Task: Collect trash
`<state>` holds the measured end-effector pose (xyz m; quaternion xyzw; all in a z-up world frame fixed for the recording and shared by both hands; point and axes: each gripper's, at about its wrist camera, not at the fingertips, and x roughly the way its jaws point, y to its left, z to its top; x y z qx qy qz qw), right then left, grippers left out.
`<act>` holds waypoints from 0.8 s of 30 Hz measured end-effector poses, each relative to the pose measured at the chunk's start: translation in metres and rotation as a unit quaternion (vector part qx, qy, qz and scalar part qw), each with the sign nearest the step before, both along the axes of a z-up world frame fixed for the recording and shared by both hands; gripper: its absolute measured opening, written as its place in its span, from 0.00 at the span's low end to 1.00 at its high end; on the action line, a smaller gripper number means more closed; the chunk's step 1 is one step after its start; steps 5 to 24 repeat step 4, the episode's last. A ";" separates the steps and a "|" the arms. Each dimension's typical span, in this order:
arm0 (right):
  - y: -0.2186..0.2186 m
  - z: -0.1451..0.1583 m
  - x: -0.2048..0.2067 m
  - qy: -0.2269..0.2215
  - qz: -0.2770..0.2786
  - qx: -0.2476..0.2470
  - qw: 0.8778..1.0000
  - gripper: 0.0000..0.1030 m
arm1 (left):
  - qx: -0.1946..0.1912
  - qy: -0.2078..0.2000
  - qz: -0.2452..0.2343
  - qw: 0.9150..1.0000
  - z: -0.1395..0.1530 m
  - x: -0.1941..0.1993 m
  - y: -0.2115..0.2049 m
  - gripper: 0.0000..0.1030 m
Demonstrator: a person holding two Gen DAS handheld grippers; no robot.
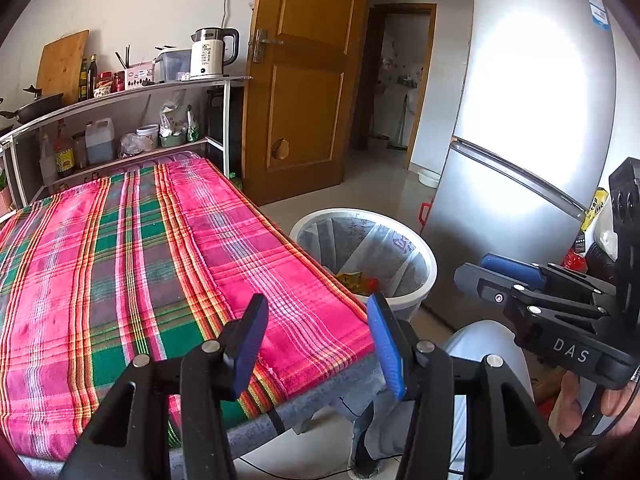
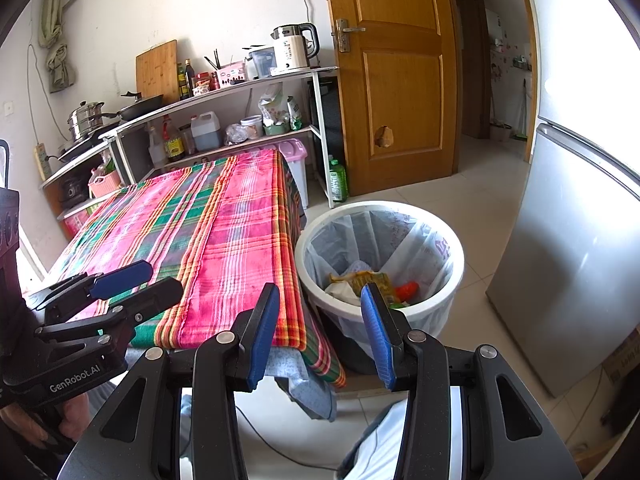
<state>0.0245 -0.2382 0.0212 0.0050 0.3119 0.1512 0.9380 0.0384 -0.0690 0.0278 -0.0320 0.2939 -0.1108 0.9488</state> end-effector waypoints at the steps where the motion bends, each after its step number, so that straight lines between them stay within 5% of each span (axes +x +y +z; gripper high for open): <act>1: 0.000 0.000 0.000 0.000 0.000 0.000 1.000 0.42 | 0.000 0.000 -0.001 1.000 0.000 0.000 0.000 0.52; 24: 0.000 0.000 0.000 0.000 0.000 0.000 1.000 0.42 | 0.000 0.000 -0.001 1.000 0.000 0.001 0.001 0.52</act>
